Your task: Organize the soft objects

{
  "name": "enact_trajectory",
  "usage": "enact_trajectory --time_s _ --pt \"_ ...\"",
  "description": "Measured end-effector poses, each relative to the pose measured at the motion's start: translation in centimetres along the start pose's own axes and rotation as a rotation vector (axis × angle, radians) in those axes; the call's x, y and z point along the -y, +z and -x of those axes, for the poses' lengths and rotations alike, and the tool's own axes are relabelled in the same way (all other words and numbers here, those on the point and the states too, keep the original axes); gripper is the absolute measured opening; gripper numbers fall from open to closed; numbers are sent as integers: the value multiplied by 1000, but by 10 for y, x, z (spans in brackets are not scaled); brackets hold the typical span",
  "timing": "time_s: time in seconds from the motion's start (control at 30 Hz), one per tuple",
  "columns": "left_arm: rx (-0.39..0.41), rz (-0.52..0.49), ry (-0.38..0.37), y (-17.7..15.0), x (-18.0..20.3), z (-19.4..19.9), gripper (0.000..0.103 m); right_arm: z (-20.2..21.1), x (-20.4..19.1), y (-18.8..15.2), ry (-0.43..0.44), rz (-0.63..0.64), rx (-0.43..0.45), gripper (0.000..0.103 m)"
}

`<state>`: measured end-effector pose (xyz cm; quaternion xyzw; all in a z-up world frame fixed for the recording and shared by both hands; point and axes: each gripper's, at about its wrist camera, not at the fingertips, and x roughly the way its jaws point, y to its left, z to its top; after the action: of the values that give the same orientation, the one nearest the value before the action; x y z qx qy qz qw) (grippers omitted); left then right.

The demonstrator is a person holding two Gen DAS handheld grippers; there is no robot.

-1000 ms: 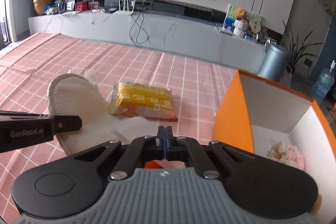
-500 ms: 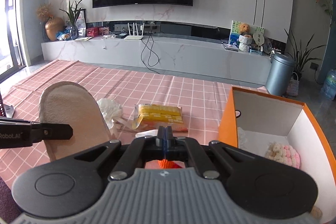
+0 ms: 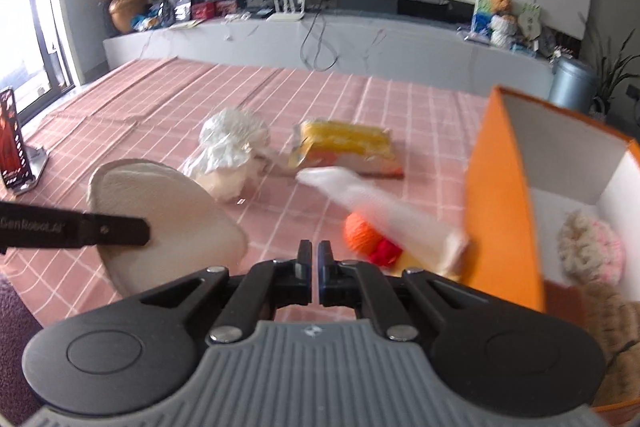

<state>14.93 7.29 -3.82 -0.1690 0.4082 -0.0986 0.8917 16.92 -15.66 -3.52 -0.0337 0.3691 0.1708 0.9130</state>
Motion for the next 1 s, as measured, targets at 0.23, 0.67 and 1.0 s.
enact_trajectory --time_s 0.23,0.67,1.0 --pt "-30 130 8 -5 -20 -22 53 -18 -9 -1 -5 44 -14 12" --pt "-58 54 107 3 -13 -54 41 -73 14 34 -197 75 -34 85" --pt "-52 12 86 8 -7 -58 13 -84 35 40 -136 -60 -55 17"
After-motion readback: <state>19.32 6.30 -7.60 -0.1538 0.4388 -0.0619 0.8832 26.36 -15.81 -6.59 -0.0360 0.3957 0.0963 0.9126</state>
